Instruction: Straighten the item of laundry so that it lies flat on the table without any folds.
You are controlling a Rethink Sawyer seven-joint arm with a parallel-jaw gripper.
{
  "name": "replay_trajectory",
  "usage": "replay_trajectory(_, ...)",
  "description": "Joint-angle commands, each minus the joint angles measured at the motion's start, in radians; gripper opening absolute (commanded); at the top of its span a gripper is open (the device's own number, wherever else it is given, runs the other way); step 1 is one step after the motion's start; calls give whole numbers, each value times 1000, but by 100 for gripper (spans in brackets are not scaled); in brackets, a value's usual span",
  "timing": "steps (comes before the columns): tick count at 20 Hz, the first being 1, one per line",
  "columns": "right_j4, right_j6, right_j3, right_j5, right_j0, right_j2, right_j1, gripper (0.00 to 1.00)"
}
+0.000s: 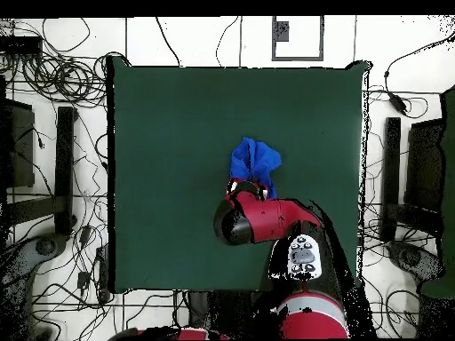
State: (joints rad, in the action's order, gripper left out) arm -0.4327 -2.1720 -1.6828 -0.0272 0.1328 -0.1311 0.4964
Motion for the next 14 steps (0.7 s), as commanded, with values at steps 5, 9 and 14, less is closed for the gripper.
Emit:
replay_trajectory(5, 30, -133, -14, 114, -44, 16, -54, 0)
replay_trajectory(9, 30, -125, -19, 105, -28, 34, -46, 0)
replay_trajectory(14, 32, -125, -43, 88, -15, 50, -19, 0)
